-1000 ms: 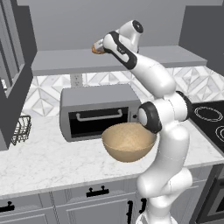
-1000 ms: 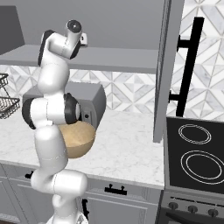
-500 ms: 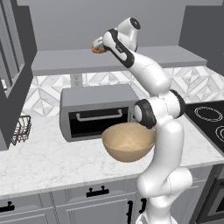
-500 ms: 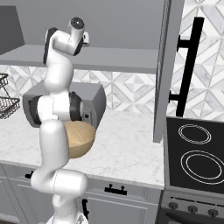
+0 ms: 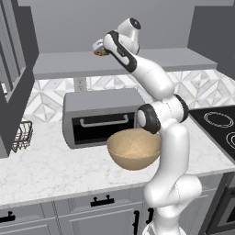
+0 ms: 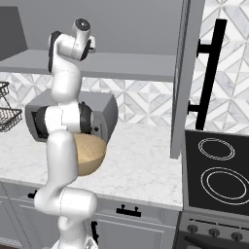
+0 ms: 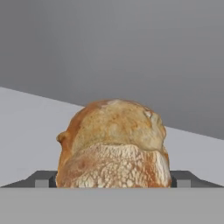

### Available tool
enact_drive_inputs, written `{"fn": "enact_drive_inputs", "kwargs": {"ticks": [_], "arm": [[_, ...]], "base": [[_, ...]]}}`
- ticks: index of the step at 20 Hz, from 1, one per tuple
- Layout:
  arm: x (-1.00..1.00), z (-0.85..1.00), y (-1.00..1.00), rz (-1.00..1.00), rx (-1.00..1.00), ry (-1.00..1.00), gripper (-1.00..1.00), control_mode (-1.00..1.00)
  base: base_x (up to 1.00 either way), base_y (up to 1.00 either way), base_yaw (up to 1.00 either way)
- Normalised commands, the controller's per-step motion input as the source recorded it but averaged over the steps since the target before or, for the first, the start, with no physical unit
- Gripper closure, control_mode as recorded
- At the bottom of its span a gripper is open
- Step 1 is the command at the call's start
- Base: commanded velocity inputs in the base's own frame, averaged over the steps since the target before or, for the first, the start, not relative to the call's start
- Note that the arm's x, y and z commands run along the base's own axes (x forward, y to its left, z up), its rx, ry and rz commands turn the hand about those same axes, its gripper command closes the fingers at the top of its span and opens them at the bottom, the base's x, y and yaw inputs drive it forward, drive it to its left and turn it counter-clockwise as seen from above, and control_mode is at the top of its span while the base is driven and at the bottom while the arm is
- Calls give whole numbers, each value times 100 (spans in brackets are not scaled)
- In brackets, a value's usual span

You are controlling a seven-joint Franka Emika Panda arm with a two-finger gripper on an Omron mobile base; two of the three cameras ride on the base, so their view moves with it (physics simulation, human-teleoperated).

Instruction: Open the cabinet, pick up the bread from the cabinet and place it in the basket. Then move the basket to the dining counter.

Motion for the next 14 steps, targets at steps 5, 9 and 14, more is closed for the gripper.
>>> {"fn": "enact_drive_inputs", "kwargs": {"ticks": [5,9,14], "arm": [[-2,0,2,0,0,-5,100,-100],[-21,0,-6,-3,0,-27,100,-100],[-21,-14,-14,-5,6,-32,100,-100]], "base": [[0,0,0],[0,0,0],[0,0,0]]}}
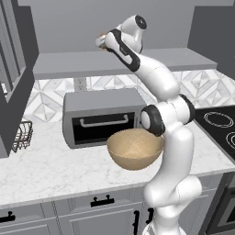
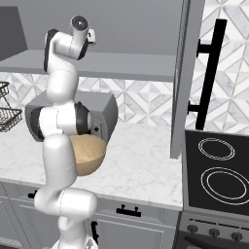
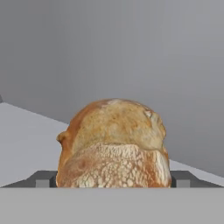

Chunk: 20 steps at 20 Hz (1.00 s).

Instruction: Open the cabinet, pick up the bread from the cabinet and place it in the basket. Then move the basket to the dining counter.

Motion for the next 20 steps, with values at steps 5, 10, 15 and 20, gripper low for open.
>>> {"fn": "enact_drive_inputs", "kwargs": {"ticks": [5,10,15,20], "arm": [[-72,5,-23,-5,4,-12,100,-100],[-100,29,-43,-15,5,-1,100,-100],[-100,53,-34,-15,5,2,100,-100],[-100,43,-29,-14,4,8,100,-100]], "base": [[0,0,0],[0,0,0],[0,0,0],[0,0,0]]}}
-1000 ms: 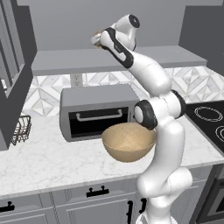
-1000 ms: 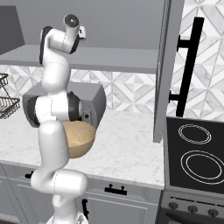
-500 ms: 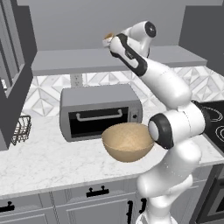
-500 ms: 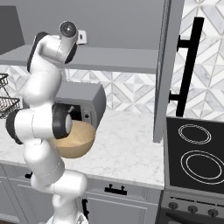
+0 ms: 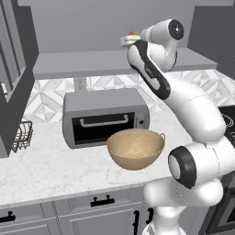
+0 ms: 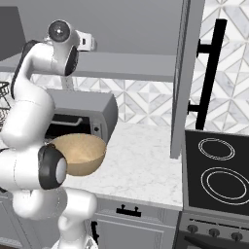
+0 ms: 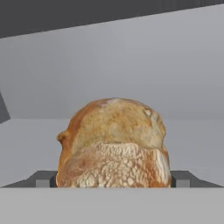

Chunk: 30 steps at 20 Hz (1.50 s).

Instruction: Open the cabinet, pick up the bread from the cabinet and place it in the basket. Then move the basket to the dining counter.

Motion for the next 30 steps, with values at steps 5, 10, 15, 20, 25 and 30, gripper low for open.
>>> {"fn": "enact_drive_inputs", "kwargs": {"ticks": [5,10,15,20,25,30], "arm": [[-100,2,-35,-13,5,11,100,-100],[-100,-10,-22,-9,2,21,100,-100],[-100,-61,0,-5,0,43,100,-100],[-100,-96,0,-4,0,44,100,-100],[-42,-79,-1,-3,1,46,100,-100],[2,-90,0,0,0,43,100,-100]], "base": [[0,0,0],[0,0,0],[0,0,0],[0,0,0],[0,0,0],[0,0,0]]}}
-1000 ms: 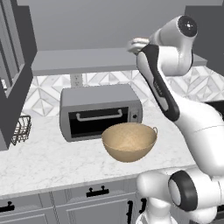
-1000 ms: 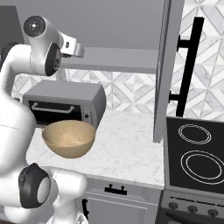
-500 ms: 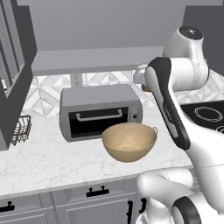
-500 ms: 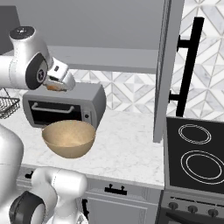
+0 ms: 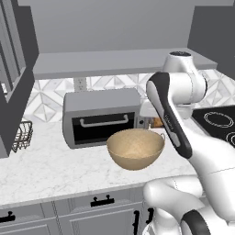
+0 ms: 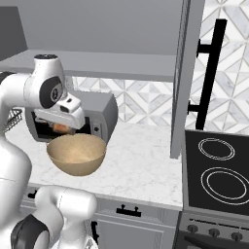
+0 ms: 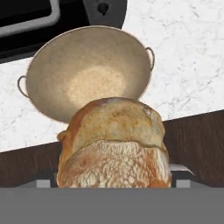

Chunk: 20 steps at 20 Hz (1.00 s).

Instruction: Open the cabinet, pick up the bread from the cabinet and place it in the basket. Then move the basket to the dining counter.

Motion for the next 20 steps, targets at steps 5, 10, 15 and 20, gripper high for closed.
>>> {"fn": "enact_drive_inputs", "kwargs": {"ticks": [5,10,15,20], "arm": [[26,-80,0,0,0,27,100,-100],[50,-66,2,0,0,0,100,-100],[59,-64,13,0,0,0,100,-100],[42,-43,28,0,0,0,100,-100]], "base": [[0,0,0],[0,0,0],[0,0,0],[0,0,0]]}}
